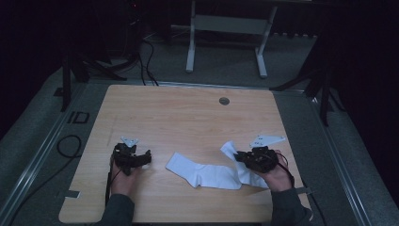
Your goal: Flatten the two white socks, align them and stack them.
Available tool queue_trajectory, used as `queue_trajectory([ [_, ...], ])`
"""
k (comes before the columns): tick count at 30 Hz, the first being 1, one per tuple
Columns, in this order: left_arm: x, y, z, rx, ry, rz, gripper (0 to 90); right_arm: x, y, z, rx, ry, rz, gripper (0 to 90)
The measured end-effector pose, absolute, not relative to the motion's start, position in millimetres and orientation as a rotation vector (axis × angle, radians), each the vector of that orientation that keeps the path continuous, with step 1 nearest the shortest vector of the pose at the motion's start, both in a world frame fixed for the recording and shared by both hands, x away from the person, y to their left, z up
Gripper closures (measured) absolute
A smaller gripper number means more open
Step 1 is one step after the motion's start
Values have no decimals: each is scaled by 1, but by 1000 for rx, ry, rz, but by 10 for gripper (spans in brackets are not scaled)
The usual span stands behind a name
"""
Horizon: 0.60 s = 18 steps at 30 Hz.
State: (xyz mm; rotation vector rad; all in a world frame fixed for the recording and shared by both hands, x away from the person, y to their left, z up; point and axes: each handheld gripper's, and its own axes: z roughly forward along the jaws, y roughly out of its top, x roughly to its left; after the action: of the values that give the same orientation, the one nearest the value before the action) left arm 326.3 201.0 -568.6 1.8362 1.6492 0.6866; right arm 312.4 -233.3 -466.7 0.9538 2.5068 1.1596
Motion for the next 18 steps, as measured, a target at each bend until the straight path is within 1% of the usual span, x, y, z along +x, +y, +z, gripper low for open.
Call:
queue_trajectory([
  [2, 326, 201, -569, 1836, 1649, 687, 140, 305, -227, -461, 913, 2510, 1170, 826],
  [6, 326, 201, -569, 1837, 1649, 687, 140, 301, -224, -455, 892, 2506, 1186, 826],
  [13, 326, 201, -569, 1833, 1650, 687, 140, 294, -223, -434, 839, 2478, 1232, 826],
  [16, 326, 201, -569, 1835, 1649, 687, 140, 290, -226, -412, 794, 2439, 1297, 826],
  [18, 326, 201, -569, 1833, 1650, 687, 140, 288, -224, -406, 776, 2436, 1331, 826],
])
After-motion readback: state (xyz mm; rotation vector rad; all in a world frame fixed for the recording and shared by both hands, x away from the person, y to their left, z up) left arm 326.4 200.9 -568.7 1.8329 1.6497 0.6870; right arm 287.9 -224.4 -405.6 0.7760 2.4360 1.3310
